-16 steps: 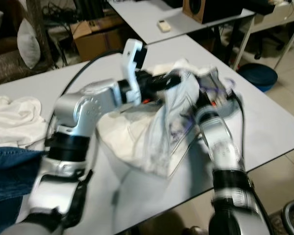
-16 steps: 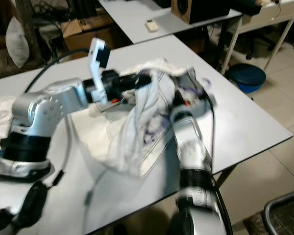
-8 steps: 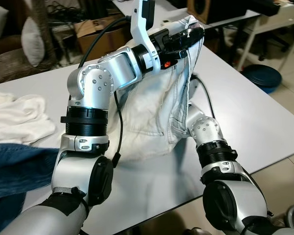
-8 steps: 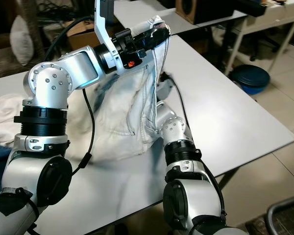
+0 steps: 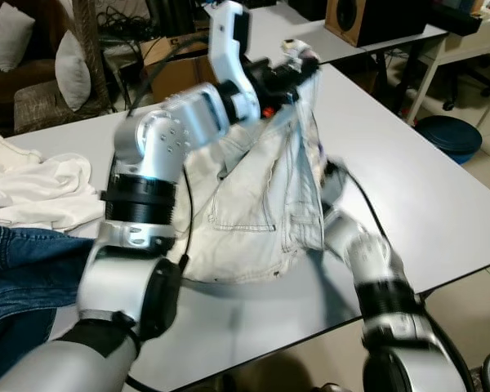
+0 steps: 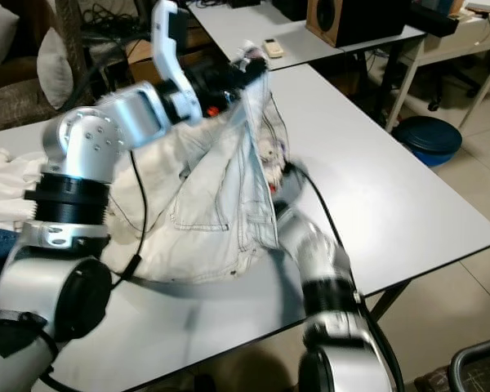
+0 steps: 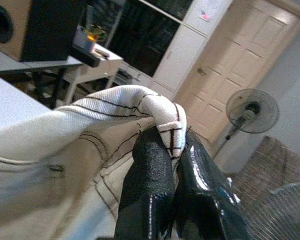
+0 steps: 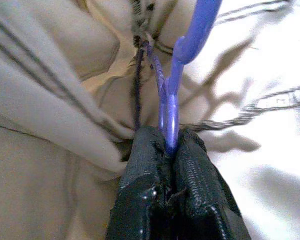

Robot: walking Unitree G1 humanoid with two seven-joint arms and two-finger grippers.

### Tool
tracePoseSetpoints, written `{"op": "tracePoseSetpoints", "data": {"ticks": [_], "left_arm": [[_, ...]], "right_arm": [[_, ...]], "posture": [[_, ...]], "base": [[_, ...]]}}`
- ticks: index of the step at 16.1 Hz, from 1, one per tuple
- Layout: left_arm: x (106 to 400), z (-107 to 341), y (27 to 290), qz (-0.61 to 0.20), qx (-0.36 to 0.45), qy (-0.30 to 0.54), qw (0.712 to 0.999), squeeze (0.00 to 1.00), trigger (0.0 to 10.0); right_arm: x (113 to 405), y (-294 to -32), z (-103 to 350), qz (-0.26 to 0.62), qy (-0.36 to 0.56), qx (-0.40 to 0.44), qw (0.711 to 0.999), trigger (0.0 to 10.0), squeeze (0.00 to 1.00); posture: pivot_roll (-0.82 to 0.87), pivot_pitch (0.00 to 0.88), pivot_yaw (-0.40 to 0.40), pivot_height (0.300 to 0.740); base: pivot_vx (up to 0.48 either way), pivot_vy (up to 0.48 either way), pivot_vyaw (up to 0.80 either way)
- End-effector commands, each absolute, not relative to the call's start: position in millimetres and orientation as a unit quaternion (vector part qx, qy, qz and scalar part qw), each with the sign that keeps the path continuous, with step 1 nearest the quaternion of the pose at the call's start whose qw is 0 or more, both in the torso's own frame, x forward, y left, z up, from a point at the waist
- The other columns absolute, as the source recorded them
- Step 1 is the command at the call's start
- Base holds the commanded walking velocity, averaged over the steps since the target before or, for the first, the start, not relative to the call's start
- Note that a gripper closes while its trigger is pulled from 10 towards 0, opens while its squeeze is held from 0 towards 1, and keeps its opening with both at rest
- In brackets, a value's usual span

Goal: Hang hanger

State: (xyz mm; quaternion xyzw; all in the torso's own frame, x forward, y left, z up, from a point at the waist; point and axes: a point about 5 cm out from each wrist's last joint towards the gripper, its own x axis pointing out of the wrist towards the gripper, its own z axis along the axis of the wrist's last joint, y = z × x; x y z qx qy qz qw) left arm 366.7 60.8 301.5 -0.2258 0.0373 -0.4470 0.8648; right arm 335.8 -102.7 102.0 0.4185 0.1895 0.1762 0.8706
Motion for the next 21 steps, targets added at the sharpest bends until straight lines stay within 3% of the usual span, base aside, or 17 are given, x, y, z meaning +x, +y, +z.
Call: {"op": "tracePoseSetpoints", "data": {"ticks": [1, 7, 10, 13, 16, 21], "left_arm": [[369, 330, 74, -0.434, -0.218, -0.024, 0.874, 0.0, 0.0], [383, 362, 108, -0.388, -0.218, -0.082, 0.892, 0.0, 0.0], [405, 364, 155, -0.265, -0.134, -0.111, 0.949, 0.0, 0.0], [415, 338, 192, -0.158, -0.075, -0.083, 0.981, 0.0, 0.0], [418, 302, 220, -0.077, -0.043, -0.033, 0.996, 0.0, 0.0], [410, 216, 229, -0.041, 0.049, 0.09, 0.994, 0.0, 0.0]], "right_arm": [[328, -109, 85, 0.149, 0.221, 0.409, 0.873, 10.0, 0.0], [315, -149, 59, 0.048, 0.234, 0.428, 0.872, 10.0, 0.0], [310, -165, 80, 0.049, 0.197, 0.43, 0.88, 10.0, 0.0], [297, -176, 112, 0.068, 0.155, 0.435, 0.884, 10.0, 0.0], [283, -185, 137, 0.071, 0.127, 0.437, 0.888, 10.0, 0.0], [273, -180, 196, 0.111, 0.056, 0.486, 0.865, 10.0, 0.0]], "posture": [[-0.12, 0.002, 0.129, 0.74], [-0.13, 0.0, 0.141, 0.74], [-0.13, 0.0, 0.144, 0.74], [-0.14, 0.0, 0.148, 0.74], [-0.15, 0.0, 0.155, 0.74], [-0.17, 0.0, 0.162, 0.74]], "base": [[0.0, 0.0, 0.0], [0.0, 0.0, 0.0], [0.0, 0.0, 0.0], [0.0, 0.0, 0.0], [0.0, 0.0, 0.0], [0.0, 0.0, 0.0]]}}
